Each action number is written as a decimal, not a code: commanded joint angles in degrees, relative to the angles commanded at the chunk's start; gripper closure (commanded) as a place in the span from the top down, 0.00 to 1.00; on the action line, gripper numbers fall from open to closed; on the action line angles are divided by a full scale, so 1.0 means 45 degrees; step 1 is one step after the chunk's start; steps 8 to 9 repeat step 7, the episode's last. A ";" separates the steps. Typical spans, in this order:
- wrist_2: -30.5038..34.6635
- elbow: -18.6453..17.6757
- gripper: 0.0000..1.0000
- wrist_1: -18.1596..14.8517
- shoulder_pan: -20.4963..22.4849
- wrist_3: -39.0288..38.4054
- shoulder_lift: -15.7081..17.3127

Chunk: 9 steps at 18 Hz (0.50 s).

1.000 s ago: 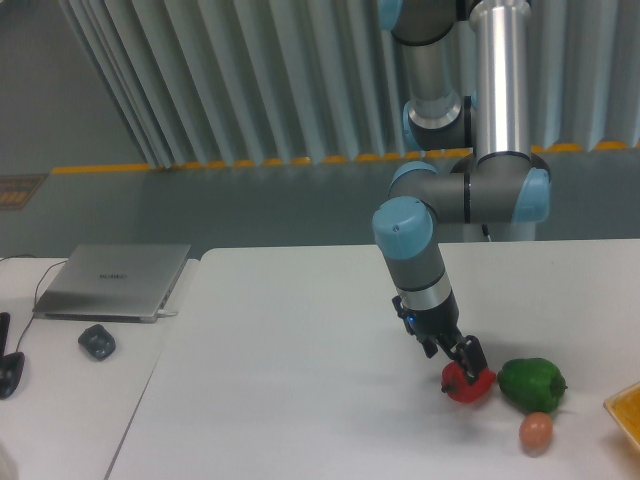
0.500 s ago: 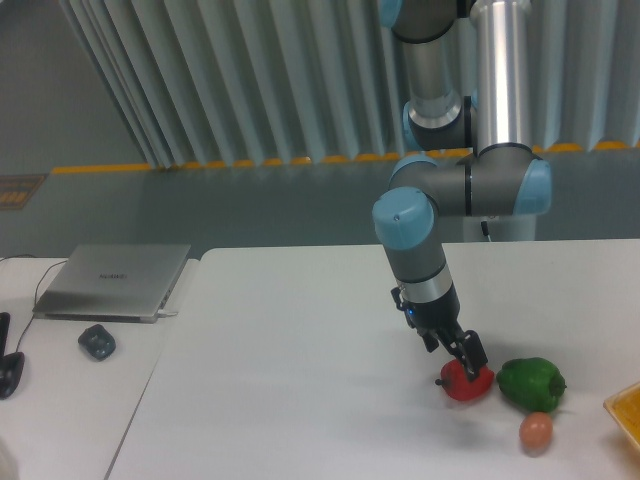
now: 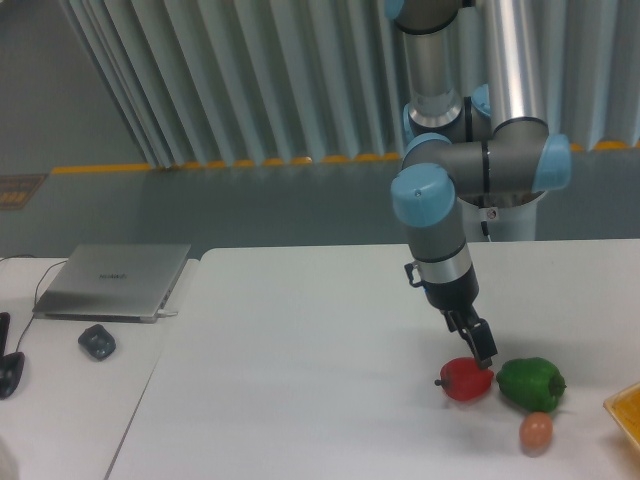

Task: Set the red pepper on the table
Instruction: 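Open the gripper and raise it away from the red pepper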

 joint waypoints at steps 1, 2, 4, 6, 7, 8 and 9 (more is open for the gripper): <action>-0.0137 0.0040 1.00 -0.0176 0.0040 0.0258 0.0020; -0.0215 0.0059 1.00 -0.0236 0.0137 0.0338 0.0059; -0.0430 0.0079 1.00 -0.0237 0.0177 0.0338 0.0059; -0.0683 0.0060 1.00 -0.0256 0.0216 0.0338 0.0059; -0.0704 -0.0018 1.00 -0.0256 0.0274 0.0338 0.0059; -0.0704 -0.0018 1.00 -0.0256 0.0274 0.0338 0.0059; -0.0704 -0.0018 1.00 -0.0256 0.0274 0.0338 0.0059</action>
